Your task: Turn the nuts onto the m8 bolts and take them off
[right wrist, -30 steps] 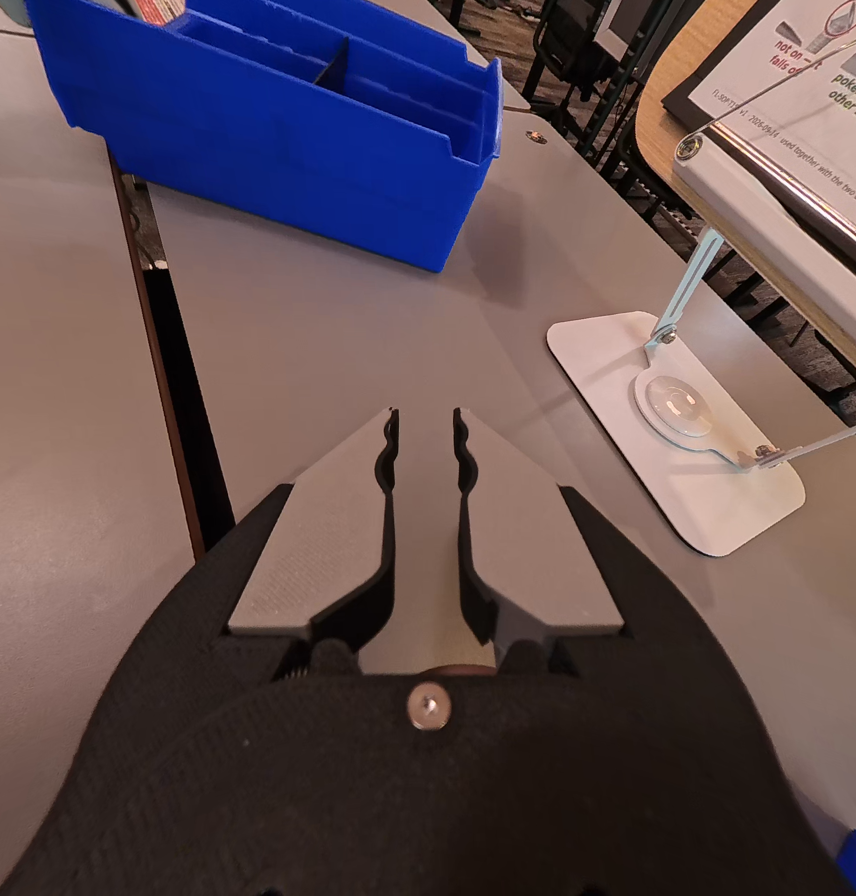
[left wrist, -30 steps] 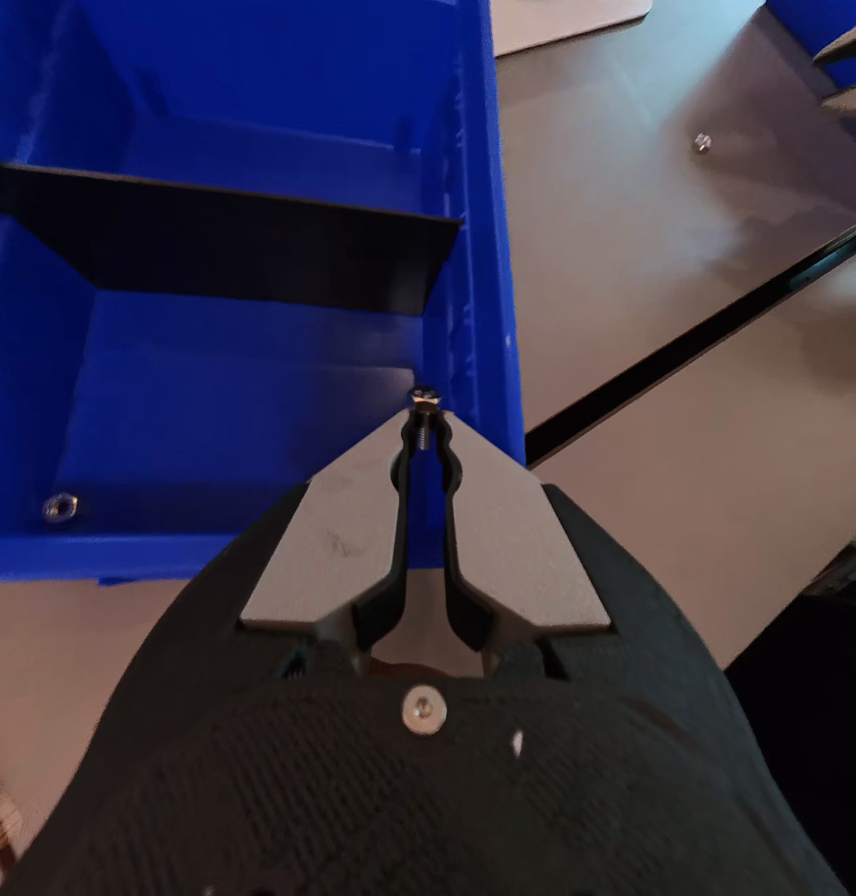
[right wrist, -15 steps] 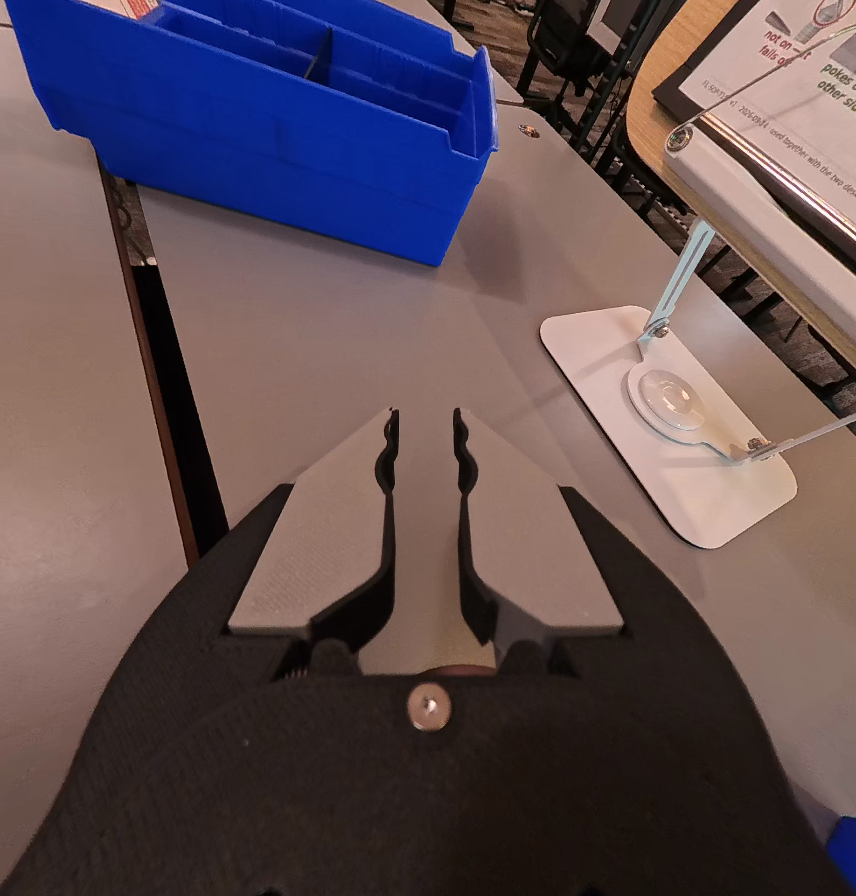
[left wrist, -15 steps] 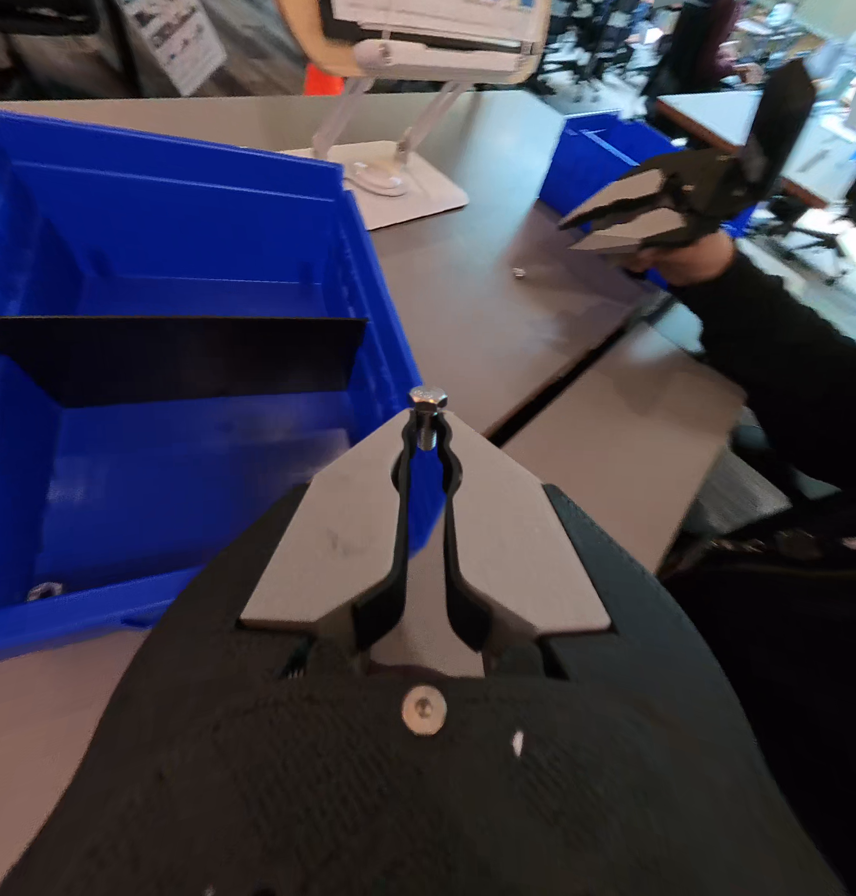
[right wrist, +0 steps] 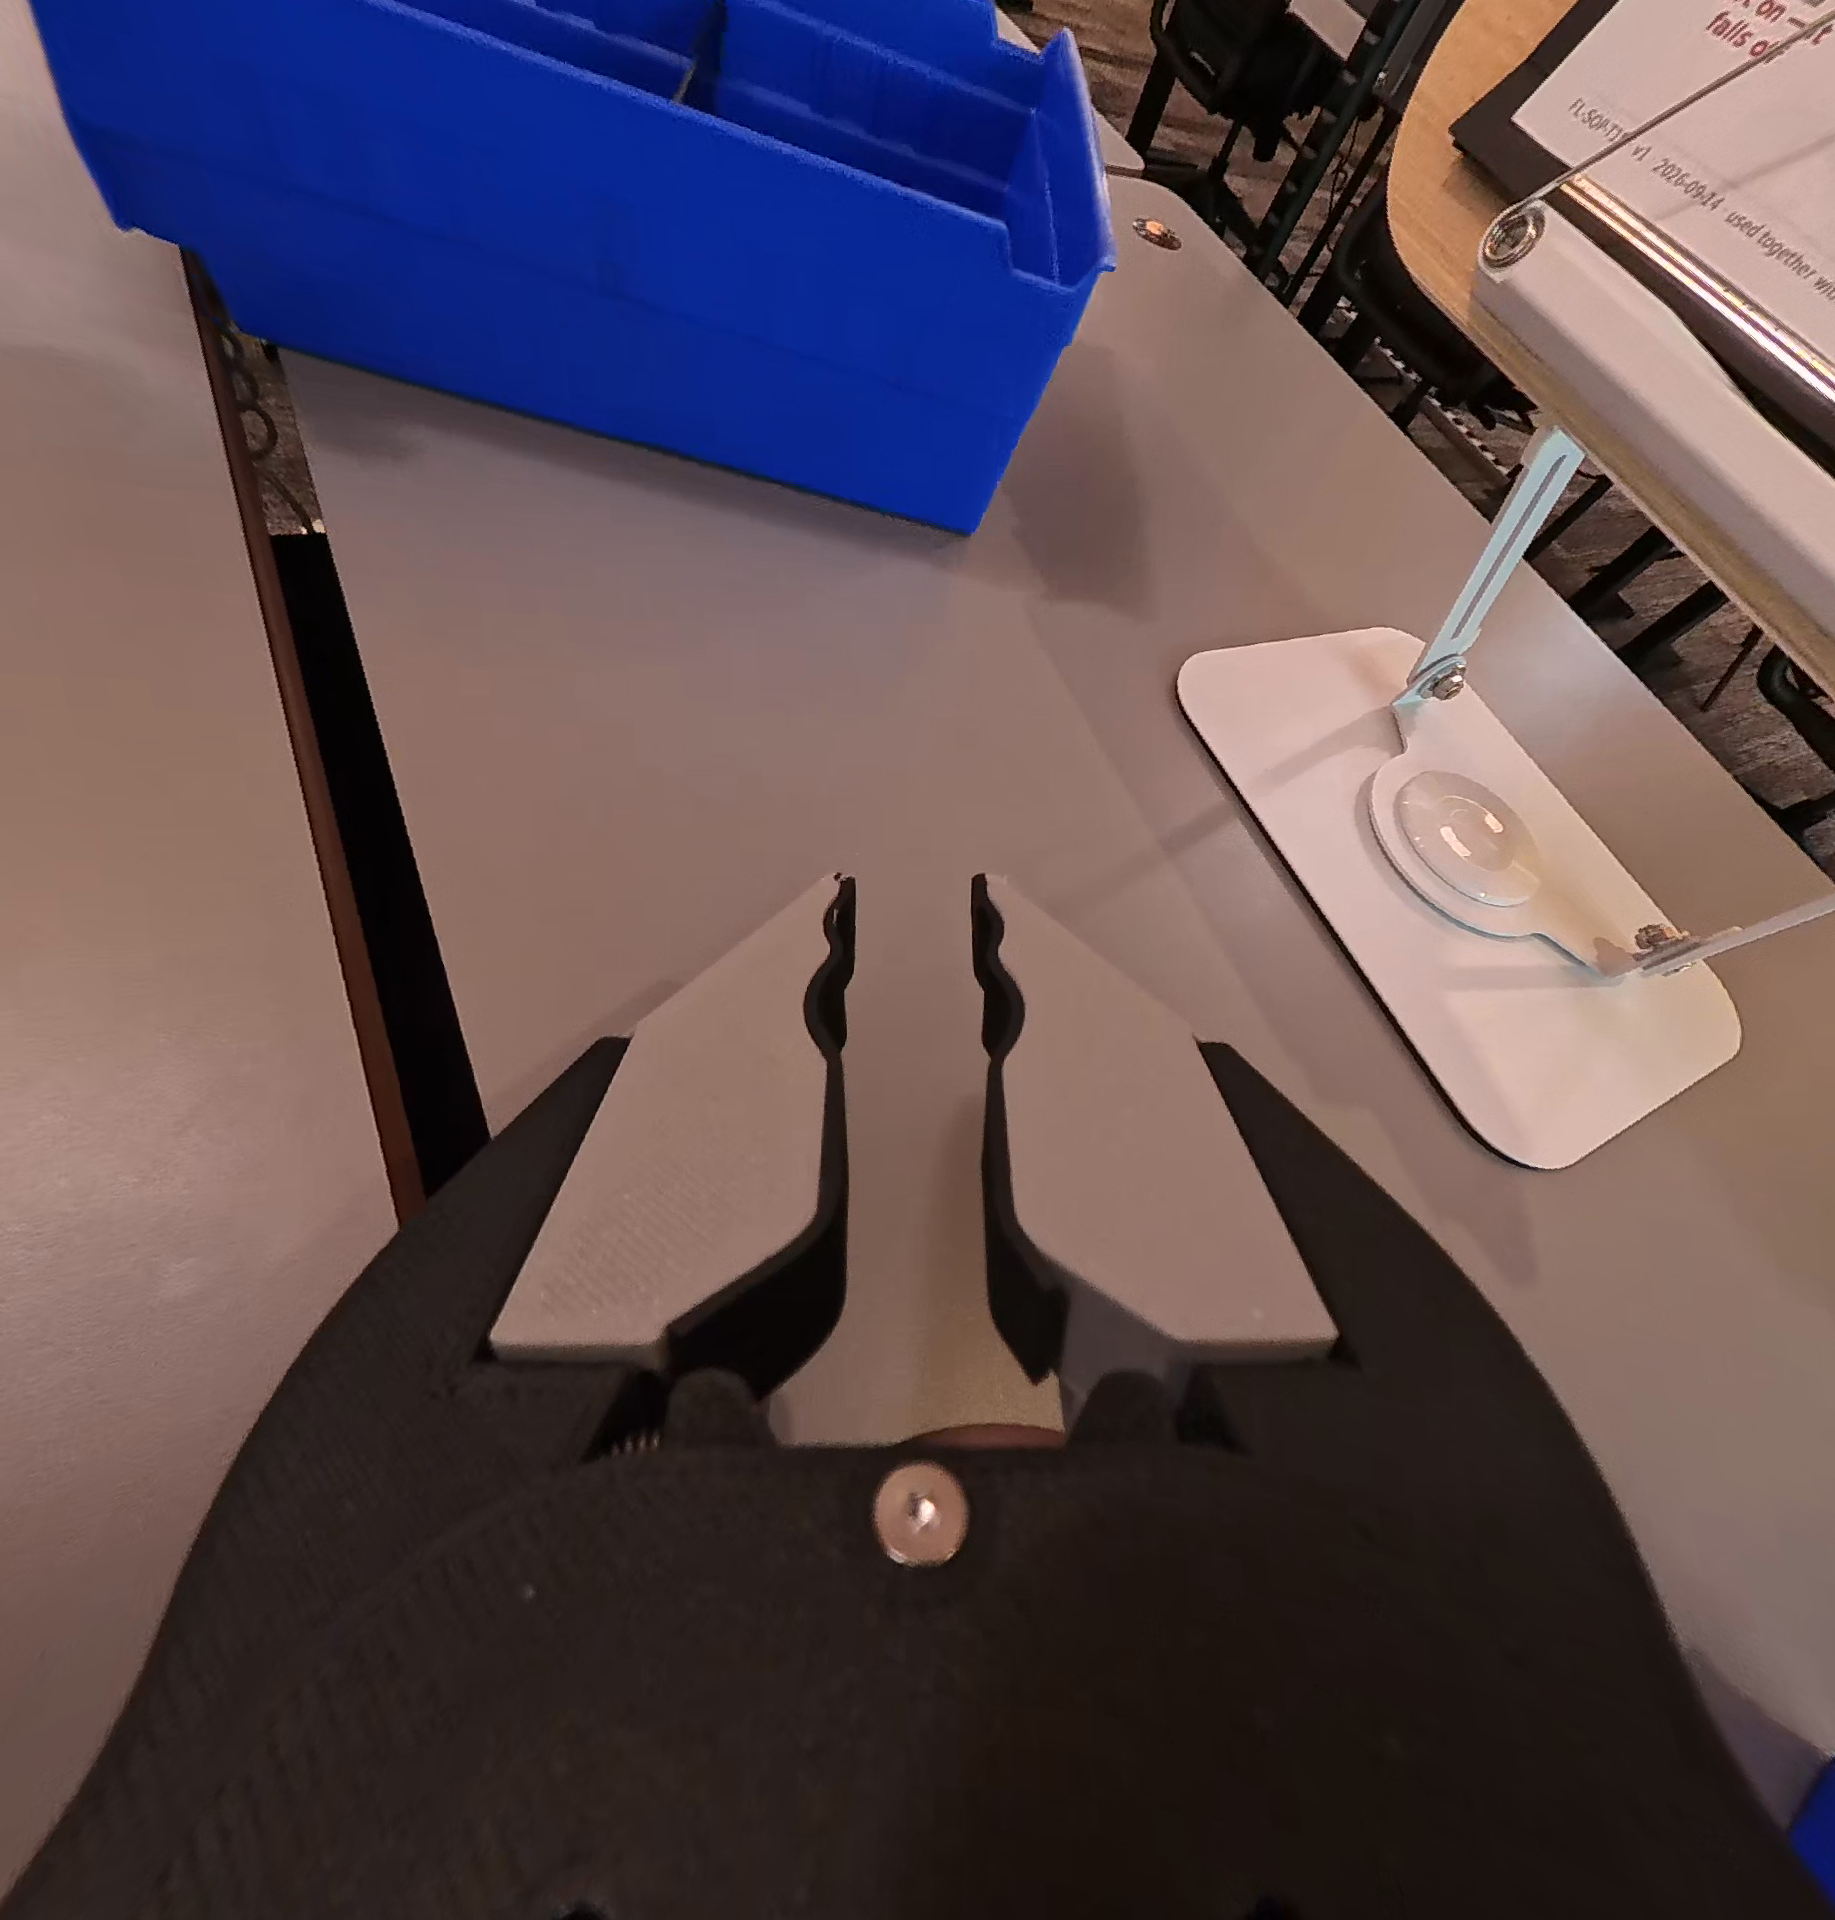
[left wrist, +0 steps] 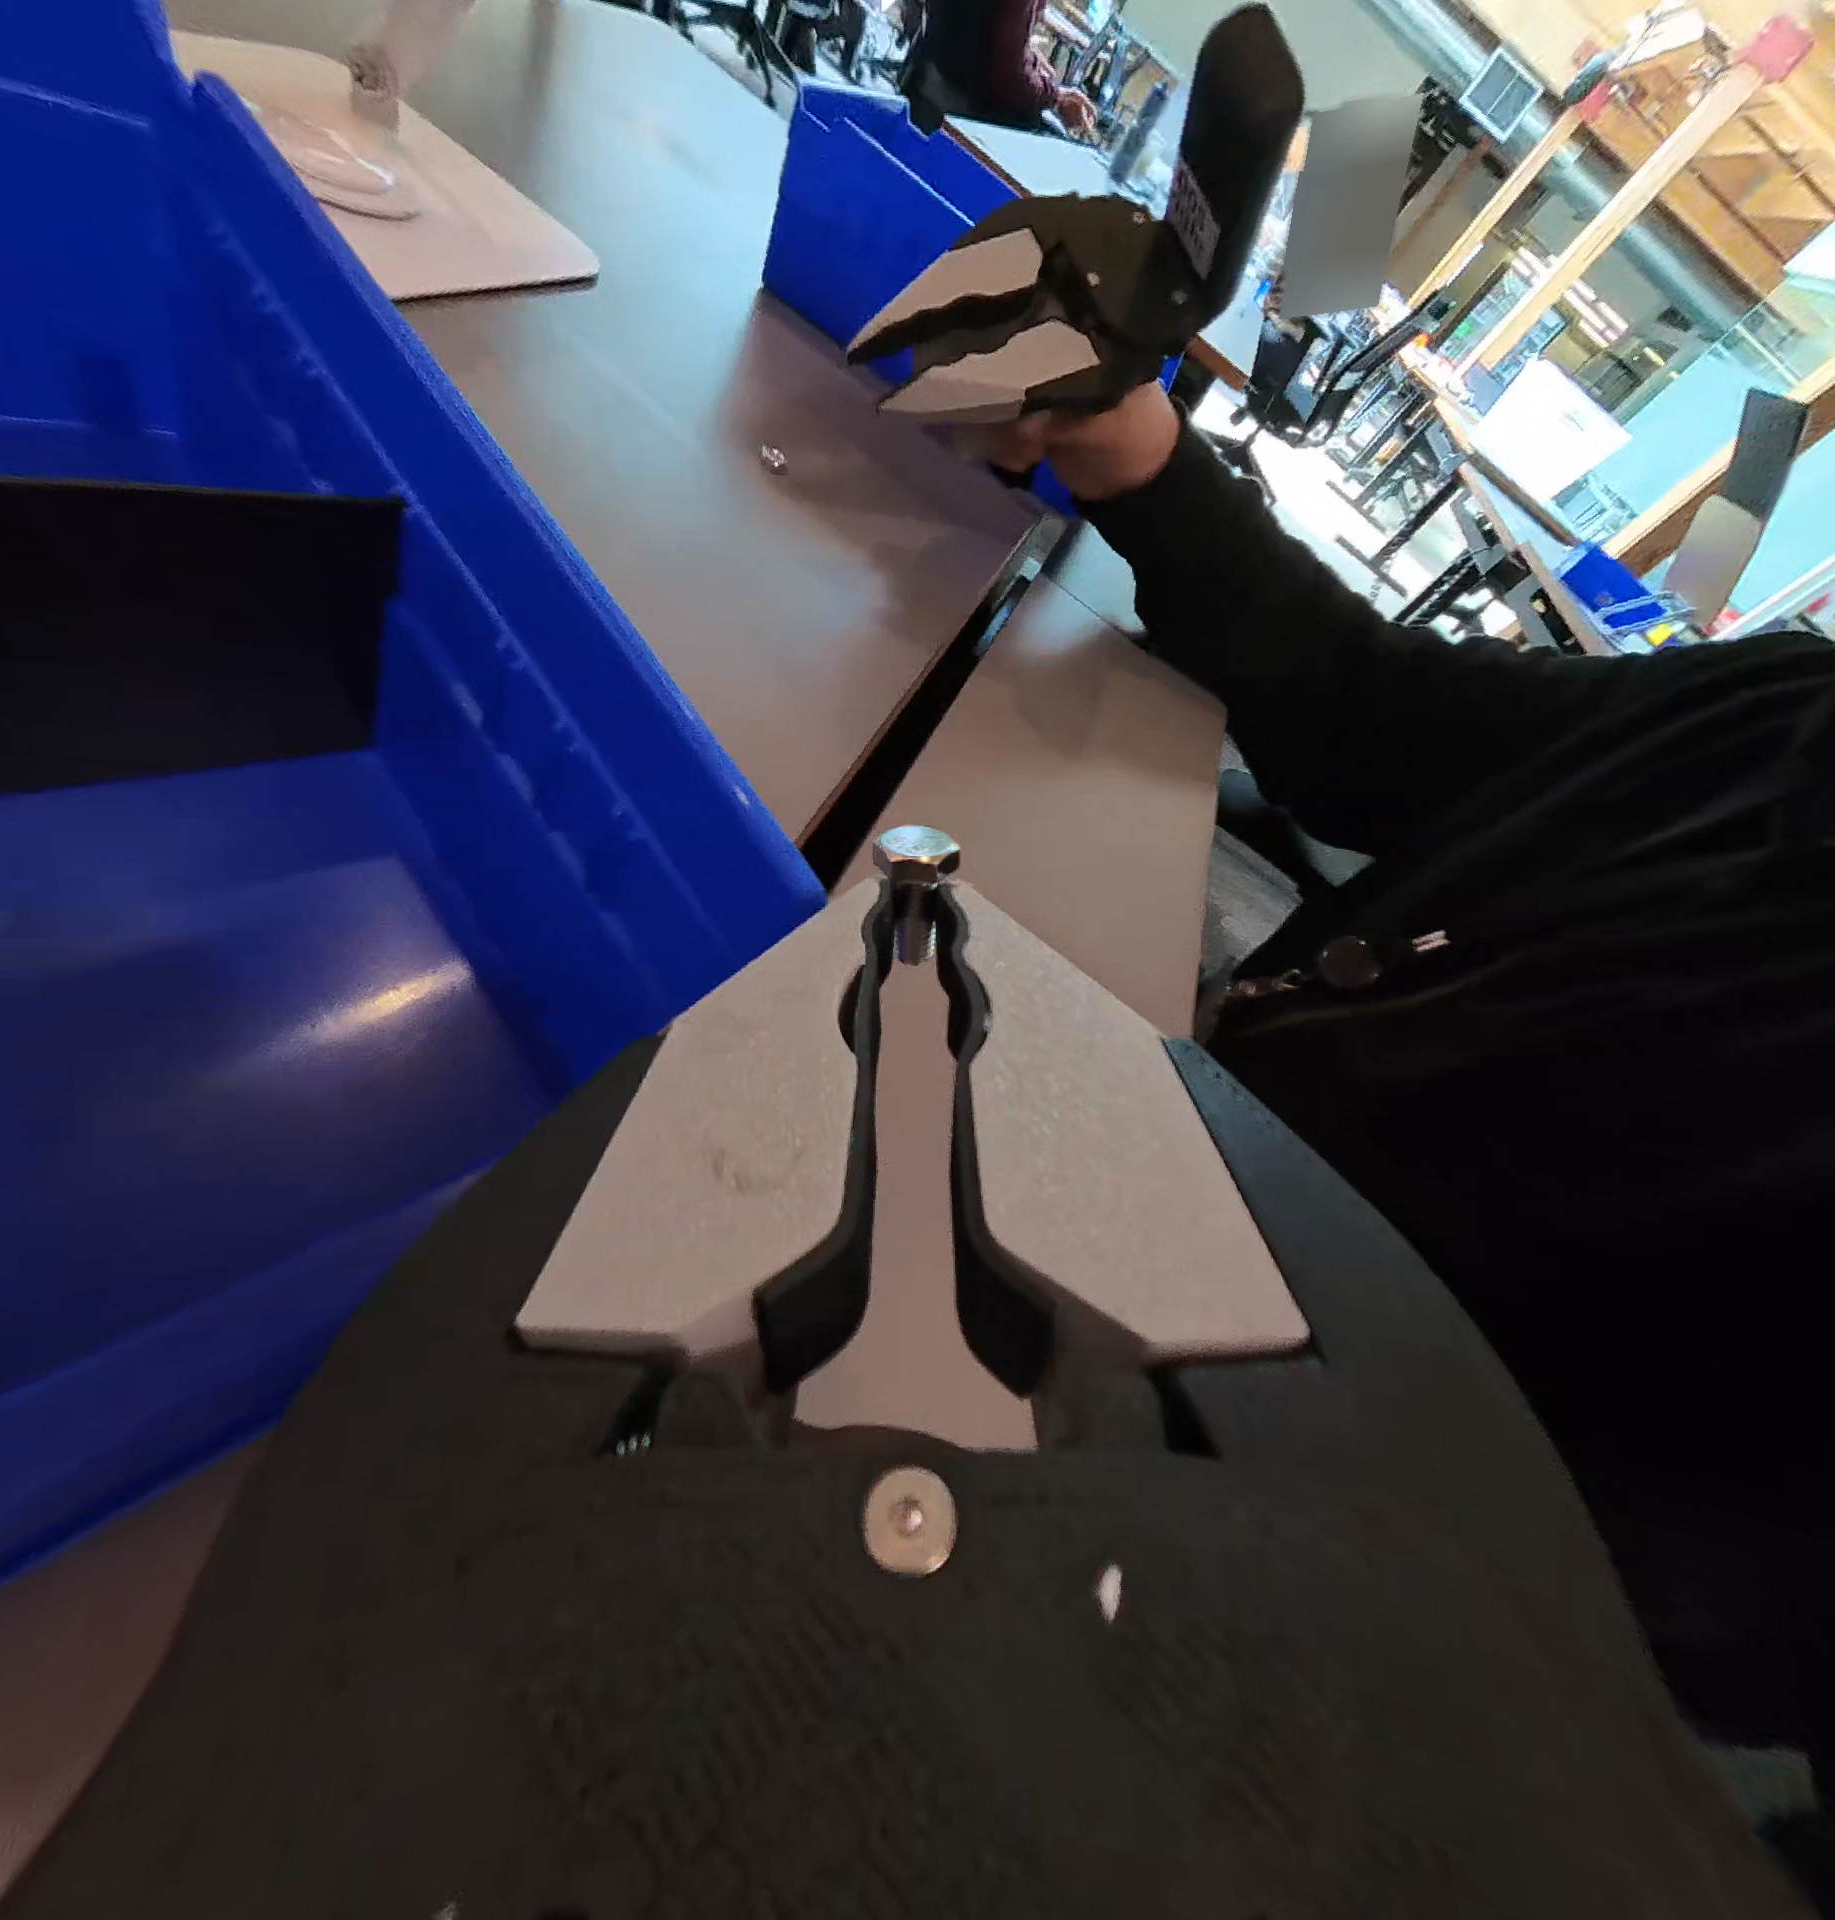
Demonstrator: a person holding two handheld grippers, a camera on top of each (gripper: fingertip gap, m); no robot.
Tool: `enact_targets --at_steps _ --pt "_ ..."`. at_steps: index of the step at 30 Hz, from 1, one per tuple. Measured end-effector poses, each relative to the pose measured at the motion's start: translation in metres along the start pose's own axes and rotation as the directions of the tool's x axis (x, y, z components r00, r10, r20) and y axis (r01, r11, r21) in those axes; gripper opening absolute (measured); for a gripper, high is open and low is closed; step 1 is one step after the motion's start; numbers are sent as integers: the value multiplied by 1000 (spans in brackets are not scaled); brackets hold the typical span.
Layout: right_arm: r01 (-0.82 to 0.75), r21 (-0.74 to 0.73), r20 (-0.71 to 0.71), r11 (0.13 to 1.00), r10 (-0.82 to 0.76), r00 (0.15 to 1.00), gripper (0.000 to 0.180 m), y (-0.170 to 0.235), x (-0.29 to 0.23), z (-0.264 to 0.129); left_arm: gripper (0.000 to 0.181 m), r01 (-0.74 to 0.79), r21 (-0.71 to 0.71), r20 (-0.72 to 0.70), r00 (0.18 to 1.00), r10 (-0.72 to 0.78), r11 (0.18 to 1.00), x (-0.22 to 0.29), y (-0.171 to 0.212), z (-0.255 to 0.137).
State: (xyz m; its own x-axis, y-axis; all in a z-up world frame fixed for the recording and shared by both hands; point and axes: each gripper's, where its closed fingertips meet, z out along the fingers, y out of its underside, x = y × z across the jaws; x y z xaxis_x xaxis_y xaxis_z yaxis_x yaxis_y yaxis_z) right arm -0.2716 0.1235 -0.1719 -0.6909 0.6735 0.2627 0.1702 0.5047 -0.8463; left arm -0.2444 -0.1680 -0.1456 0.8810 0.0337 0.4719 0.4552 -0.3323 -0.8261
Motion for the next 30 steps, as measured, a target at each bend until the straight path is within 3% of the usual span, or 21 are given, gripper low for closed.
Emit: enact_targets --at_steps 6,24,30 --pt "-5 -5 1 1000 5 1000 19 2 1 0 5 2 -57 41 999 0 998 -20 -3 16" --pt "-29 -14 -41 999 28 999 19 7 18 -6 5 -7 5 54 999 7 1000 -69 -63 87" --pt "-237 4 -124 971 236 964 20 16 56 -28 5 -173 159 82 983 162 972 -28 -119 118"
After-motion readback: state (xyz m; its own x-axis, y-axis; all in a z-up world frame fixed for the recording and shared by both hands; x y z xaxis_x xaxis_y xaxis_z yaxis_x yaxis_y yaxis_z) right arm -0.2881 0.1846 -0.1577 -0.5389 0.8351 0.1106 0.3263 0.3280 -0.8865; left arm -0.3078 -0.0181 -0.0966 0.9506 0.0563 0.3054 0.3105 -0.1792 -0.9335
